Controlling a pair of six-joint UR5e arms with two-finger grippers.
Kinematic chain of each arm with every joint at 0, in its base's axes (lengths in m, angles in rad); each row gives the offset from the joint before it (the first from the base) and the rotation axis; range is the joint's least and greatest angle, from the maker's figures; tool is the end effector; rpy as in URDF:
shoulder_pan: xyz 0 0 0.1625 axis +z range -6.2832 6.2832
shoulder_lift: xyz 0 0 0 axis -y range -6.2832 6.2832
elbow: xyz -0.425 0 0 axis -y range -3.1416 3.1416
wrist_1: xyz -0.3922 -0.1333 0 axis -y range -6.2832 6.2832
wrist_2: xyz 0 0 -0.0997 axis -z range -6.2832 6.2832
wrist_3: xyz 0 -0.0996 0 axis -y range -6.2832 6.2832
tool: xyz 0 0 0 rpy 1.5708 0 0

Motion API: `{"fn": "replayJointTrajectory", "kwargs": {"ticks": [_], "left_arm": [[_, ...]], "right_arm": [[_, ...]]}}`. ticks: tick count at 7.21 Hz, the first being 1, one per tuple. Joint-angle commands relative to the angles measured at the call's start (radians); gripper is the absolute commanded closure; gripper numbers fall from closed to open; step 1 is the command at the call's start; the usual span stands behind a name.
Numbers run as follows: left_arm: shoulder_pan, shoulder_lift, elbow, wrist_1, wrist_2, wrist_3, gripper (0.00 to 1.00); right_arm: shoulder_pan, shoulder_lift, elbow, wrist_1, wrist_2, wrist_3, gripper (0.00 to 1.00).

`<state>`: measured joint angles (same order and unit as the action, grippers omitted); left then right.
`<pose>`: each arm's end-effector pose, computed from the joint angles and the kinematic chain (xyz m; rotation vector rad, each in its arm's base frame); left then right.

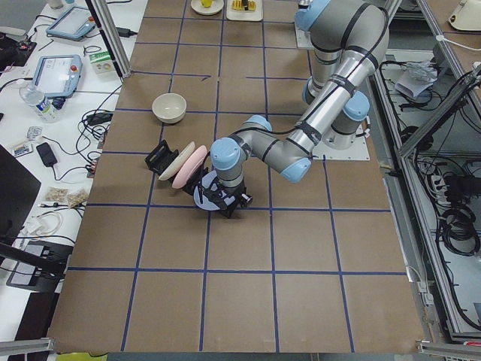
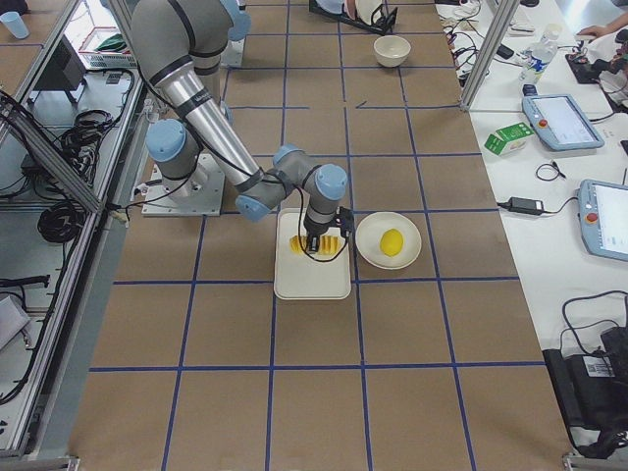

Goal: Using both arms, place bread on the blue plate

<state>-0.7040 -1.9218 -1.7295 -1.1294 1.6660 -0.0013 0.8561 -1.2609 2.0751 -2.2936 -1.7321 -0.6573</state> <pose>0.3629 -0.4706 0.2645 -1.2907 2.7964 0.1571 -0.2320 -0.4463 0.1751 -0.0766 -3.0623 -0.2652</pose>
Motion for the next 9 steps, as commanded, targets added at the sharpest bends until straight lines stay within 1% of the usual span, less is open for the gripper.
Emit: {"fn": "replayJointTrajectory", "kwargs": {"ticks": [1,2,3,9], "left_arm": [[0.021,-0.008,-0.002,0.002,-0.003,0.003,0.74],[0.026,-0.009,-0.004,0.000,-0.003,0.004,0.93],[0.031,-0.011,-0.005,0.000,-0.005,0.004,1.00],[0.029,0.017,0.007,-0.021,-0.003,0.006,1.00]], "right_arm": [[0.006,-0.018,-0.025,0.034,0.002,0.002,1.00],[0.011,-0.029,-0.042,0.057,0.002,0.002,1.00],[0.011,-0.037,-0.059,0.095,0.005,0.002,1.00],[0.014,-0.038,-0.067,0.097,0.006,0.002,1.00]]}}
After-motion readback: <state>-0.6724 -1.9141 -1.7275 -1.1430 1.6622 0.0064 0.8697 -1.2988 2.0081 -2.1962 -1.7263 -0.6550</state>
